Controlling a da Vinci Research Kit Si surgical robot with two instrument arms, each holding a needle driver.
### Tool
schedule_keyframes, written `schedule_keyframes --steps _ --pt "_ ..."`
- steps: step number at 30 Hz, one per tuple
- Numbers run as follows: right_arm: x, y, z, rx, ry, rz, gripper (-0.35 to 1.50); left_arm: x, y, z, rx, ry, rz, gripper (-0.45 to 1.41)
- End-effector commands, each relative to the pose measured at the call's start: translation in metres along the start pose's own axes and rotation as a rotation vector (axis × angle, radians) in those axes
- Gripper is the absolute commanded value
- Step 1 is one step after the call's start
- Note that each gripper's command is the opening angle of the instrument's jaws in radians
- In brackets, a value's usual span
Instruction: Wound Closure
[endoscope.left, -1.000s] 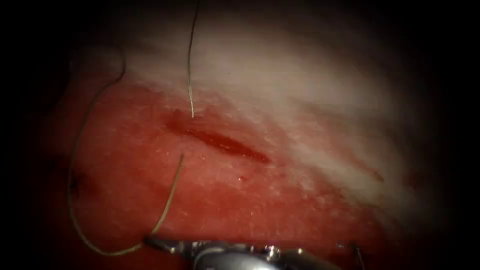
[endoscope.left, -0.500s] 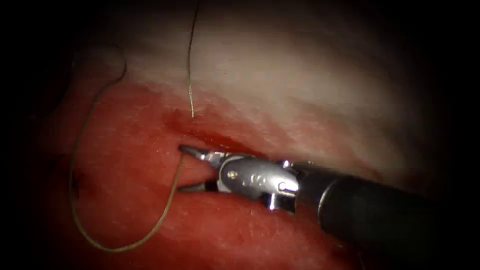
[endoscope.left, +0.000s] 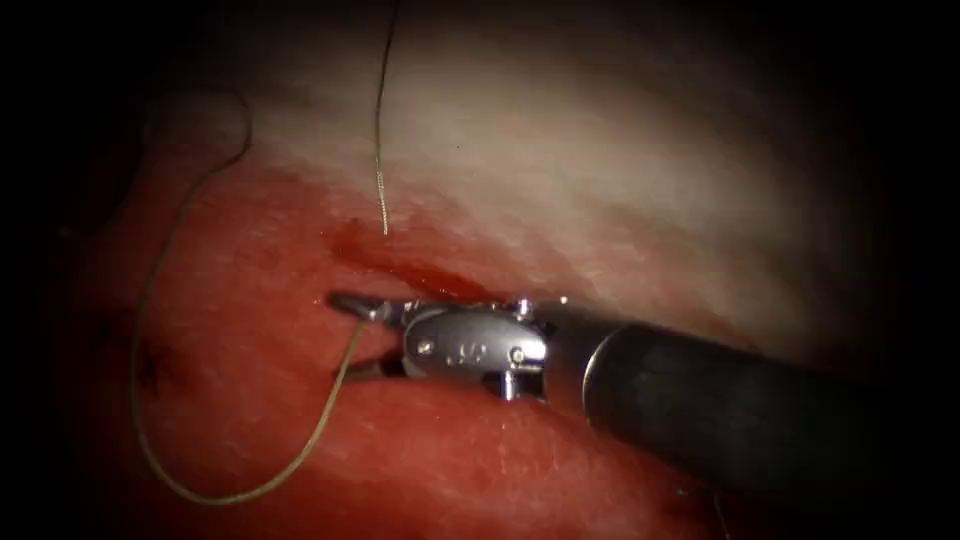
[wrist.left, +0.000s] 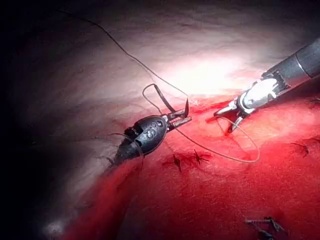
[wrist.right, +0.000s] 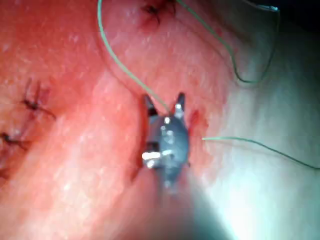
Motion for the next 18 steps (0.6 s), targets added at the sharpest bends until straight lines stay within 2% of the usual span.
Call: schedule_keyframes --steps 1,2,3,4,5,9,13,18 --pt "-0.0001 0.0001 0.0007 0.003 0.002 0.001 1.01 -0.0006 -0.0002 0.0006 -0.001 0.001 0.001 -0.45" --pt "0.0001 0.0001 0.0004 0.009 0.003 0.001 0.46 -0.0006 -0.0002 0.0006 -0.001 0.001 0.001 -0.45" --pt "0.0001 0.0001 0.0004 0.009 0.003 0.001 0.46 -0.0006 -0.0002 0.0006 -0.001 0.001 0.001 -0.45" --pt "0.0002 -0.0001 0.0002 0.014 0.003 -0.006 -0.2 -0.0006 -0.0002 0.0006 -0.001 0.001 0.001 -0.45" --pt "0.0003 -0.0002 -0.0001 0.025 0.001 0.0 -0.35 -0.0006 -0.0002 0.0006 -0.001 0.001 0.001 -0.45" --pt "0.0006 -0.0011 -0.0009 0.072 0.015 0.025 -0.35 -0.0006 -0.0002 0.0005 -0.001 0.002 -0.005 -0.45" --pt "0.0029 -0.0048 -0.0025 0.111 0.048 0.034 -0.35 -0.0007 -0.0003 0.0006 -0.001 0.002 -0.005 -0.45" --pt "0.0055 -0.0079 -0.0026 0.134 0.071 0.018 -0.35 -0.0008 -0.0004 0.0008 0.0 0.001 -0.006 -0.45"
